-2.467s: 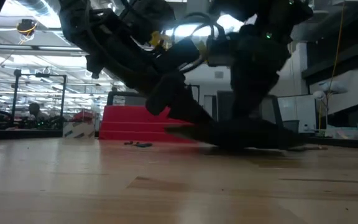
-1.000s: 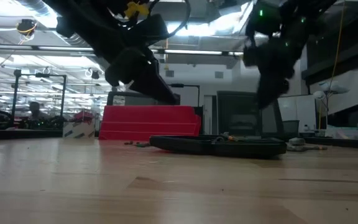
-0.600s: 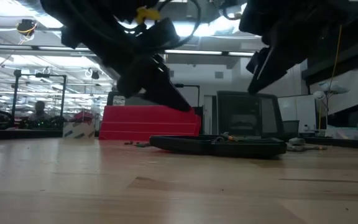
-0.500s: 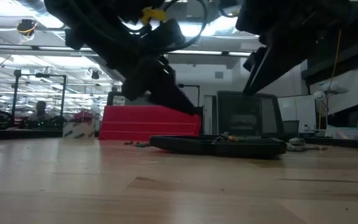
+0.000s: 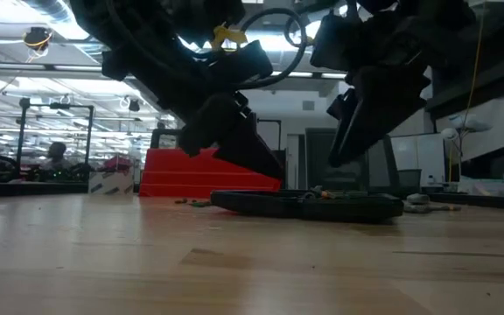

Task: Prefit tool cases
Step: Remove the screwdriver bit from the tool case

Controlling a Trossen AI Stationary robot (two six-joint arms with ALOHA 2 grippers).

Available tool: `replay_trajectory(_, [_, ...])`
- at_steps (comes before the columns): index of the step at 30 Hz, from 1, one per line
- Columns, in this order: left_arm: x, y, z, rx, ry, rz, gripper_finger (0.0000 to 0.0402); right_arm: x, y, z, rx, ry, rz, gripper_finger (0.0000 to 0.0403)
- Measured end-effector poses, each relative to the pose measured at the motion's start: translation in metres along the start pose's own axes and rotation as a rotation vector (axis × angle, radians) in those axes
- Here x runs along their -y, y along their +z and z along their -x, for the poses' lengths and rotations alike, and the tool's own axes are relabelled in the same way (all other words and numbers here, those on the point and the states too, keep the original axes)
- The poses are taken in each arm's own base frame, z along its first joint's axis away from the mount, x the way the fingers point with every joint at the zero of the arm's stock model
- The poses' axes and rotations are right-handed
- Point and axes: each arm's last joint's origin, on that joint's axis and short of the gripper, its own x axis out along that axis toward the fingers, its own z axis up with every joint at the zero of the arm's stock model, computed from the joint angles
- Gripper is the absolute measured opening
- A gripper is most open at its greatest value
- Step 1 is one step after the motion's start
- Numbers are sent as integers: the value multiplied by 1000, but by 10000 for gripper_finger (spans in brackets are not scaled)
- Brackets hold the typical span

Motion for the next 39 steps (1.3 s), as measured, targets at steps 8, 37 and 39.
replay_trajectory(8, [1, -6, -15, 41, -70, 51, 0, 1, -5, -12, -42, -10, -3, 147])
replay_trajectory(37, [4, -14, -21, 1, -85, 98, 0, 1, 9, -7, -59, -30, -149, 1])
replay_trajectory(39, [4, -14, -21, -4, -85, 102, 0, 5, 10, -2, -71, -35, -160, 1])
